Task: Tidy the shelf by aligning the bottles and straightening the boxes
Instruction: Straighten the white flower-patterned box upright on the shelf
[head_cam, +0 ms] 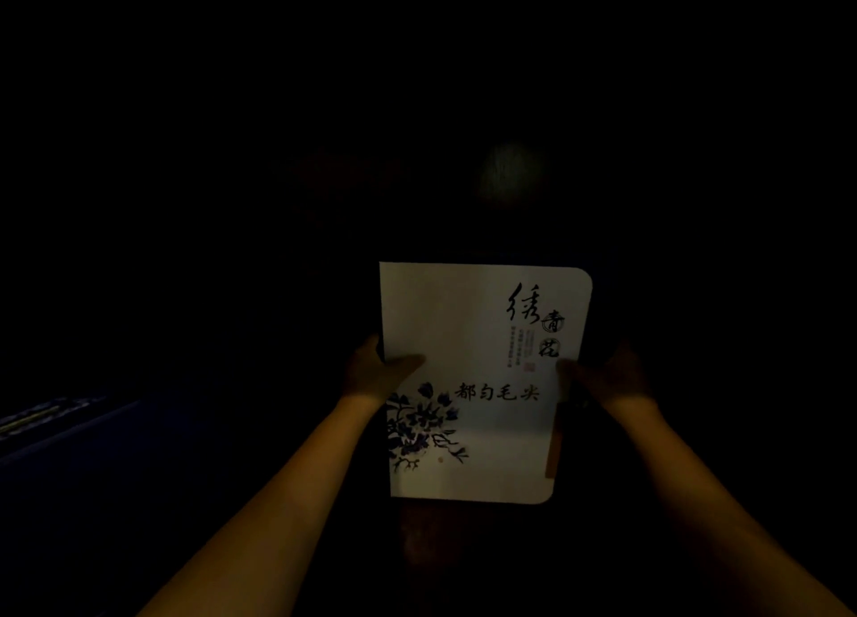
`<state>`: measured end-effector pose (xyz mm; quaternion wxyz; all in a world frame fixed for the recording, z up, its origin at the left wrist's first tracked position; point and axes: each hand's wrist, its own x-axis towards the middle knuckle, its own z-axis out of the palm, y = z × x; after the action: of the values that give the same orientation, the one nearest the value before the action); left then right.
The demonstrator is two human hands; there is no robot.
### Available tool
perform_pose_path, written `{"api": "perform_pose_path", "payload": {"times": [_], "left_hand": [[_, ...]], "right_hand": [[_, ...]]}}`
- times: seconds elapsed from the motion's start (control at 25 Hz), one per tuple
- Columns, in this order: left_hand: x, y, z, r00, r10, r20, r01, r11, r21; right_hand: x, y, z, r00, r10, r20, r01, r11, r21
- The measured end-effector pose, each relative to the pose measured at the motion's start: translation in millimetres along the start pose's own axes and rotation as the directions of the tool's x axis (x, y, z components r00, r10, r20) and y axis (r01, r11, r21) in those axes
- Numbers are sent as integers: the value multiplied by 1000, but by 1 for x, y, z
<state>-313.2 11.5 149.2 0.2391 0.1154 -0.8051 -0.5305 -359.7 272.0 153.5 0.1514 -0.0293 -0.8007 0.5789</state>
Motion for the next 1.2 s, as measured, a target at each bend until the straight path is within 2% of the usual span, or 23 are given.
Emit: {"api": "perform_pose_path", "payload": {"times": [0.28, 0.64, 0.8, 0.96, 1.2], "left_hand": [[-2, -12, -2, 1000, 12, 10, -11, 1000, -17], [-22, -12, -9, 997, 82, -9, -82, 996, -30], [-43, -6, -15, 994, 104, -29, -104, 994, -22], [-69, 0, -29, 990, 136, -35, -135, 990, 30], [-109, 4, -62, 989, 144, -23, -143, 988, 56]], "right_hand": [[-5, 11, 2, 1000, 3, -26, 1, 989, 151], [-17, 19, -5, 997, 28, -71, -16, 986, 168], [-39, 18, -19, 992, -16, -122, 27, 995, 94], [-66, 15, -35, 995, -32, -99, 45, 990, 132], [-115, 13, -48, 985, -163, -49, 169, 974, 152]]}}
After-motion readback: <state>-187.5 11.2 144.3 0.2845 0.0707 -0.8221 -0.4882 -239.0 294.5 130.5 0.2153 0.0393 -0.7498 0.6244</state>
